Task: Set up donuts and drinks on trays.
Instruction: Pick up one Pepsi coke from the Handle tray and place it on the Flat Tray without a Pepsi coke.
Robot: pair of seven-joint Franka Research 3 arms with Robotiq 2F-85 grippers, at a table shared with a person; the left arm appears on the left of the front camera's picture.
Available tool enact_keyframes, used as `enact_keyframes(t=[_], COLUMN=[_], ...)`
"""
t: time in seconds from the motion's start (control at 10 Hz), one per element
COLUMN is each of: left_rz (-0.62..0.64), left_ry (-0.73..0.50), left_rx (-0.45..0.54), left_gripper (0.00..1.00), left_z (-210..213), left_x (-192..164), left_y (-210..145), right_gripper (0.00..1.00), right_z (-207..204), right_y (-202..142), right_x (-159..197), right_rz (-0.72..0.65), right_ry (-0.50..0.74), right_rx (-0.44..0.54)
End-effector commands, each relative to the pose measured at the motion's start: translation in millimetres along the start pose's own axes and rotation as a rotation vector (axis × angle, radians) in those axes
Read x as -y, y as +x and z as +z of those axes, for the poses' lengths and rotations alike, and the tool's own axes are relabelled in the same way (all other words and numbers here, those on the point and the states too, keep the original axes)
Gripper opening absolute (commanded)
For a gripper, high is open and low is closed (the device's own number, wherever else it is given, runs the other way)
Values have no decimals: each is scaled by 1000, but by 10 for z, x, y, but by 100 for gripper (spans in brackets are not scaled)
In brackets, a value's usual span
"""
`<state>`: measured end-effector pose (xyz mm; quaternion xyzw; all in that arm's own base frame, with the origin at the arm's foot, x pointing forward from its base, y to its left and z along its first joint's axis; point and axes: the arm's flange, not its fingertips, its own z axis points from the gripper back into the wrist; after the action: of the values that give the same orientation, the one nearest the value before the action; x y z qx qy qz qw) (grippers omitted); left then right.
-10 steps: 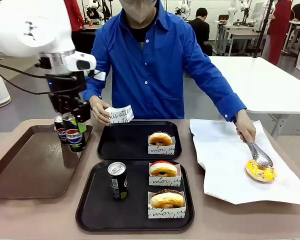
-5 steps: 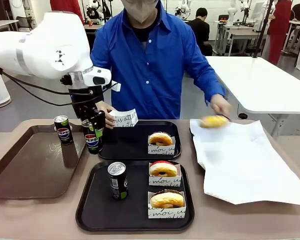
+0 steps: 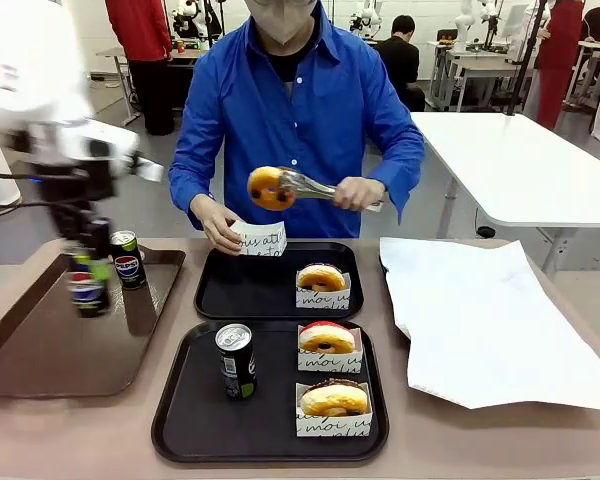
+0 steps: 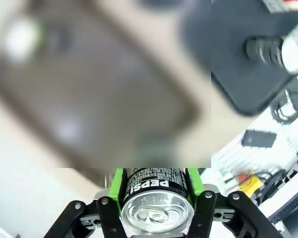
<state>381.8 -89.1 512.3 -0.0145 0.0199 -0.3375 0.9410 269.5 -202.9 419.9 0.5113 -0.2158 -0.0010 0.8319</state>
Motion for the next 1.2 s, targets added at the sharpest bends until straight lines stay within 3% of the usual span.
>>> enact_keyframes(t=[0.0, 0.1, 0.2, 1.1], left_rz=[46, 98, 28, 28], left_ry=[10, 9, -5, -5], left_rx=[75, 72, 37, 37], left_gripper=[59, 59, 59, 59], left_z=[178, 186, 165, 165], left_x=[-254, -293, -163, -163], left_y=[-610, -607, -471, -471], right_gripper=[100, 100, 100, 100], right_z=[-13, -13, -13, -13], right_y=[22, 22, 22, 22], right_x=[-3, -3, -3, -3], right_rz=[8, 8, 8, 8], right_ry=[27, 27, 27, 27], right_rx=[22, 22, 22, 22])
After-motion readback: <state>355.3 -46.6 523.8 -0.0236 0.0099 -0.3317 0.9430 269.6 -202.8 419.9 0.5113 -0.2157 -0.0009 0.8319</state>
